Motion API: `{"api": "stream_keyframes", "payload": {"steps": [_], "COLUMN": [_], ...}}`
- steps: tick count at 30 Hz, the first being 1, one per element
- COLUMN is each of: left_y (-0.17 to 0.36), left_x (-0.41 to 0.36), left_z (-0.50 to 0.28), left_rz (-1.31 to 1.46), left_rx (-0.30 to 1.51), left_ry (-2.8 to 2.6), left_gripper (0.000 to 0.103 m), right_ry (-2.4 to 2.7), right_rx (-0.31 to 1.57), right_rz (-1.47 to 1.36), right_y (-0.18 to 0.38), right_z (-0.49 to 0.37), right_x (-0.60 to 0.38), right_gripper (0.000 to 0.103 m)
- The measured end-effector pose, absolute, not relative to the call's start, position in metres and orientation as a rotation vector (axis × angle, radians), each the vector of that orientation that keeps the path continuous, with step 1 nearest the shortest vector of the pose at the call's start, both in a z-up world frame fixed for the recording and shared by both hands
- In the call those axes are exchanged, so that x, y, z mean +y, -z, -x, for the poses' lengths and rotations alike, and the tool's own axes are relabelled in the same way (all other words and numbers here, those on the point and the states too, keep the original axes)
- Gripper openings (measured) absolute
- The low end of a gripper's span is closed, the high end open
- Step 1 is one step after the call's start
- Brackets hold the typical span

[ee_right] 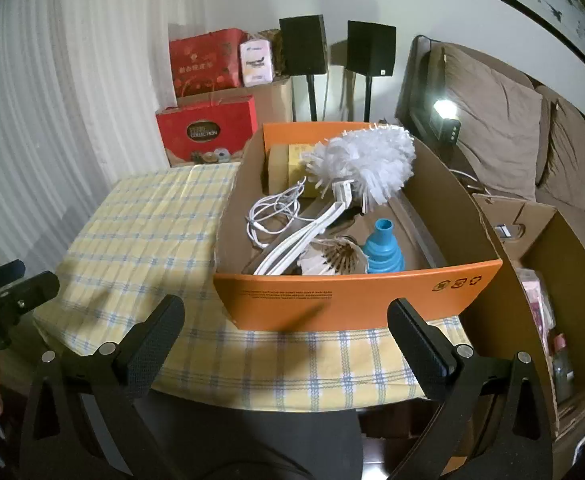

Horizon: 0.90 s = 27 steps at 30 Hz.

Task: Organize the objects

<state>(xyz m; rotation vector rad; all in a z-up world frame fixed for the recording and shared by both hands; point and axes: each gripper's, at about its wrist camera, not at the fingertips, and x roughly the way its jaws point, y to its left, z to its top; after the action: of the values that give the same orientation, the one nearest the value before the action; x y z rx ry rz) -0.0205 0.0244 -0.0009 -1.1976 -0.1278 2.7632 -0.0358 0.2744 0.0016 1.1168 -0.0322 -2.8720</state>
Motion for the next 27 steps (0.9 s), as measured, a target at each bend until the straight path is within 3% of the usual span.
{"api": "stream_keyframes", "payload": {"steps": [27], "left_y": [0.0046], "left_x": [0.0235], "left_z": [0.0181], "left_rz": [1.191], "left_rx": [-0.076], "left_ry": [-2.802], "left_gripper": [0.103], "right_ry": [2.876], "right_rx": [-0.019], "right_rz": [-1.125], "right_y": [-0.0055], "right_z": [0.037], "right_x": [0.2689], "right_gripper": [0.102]}}
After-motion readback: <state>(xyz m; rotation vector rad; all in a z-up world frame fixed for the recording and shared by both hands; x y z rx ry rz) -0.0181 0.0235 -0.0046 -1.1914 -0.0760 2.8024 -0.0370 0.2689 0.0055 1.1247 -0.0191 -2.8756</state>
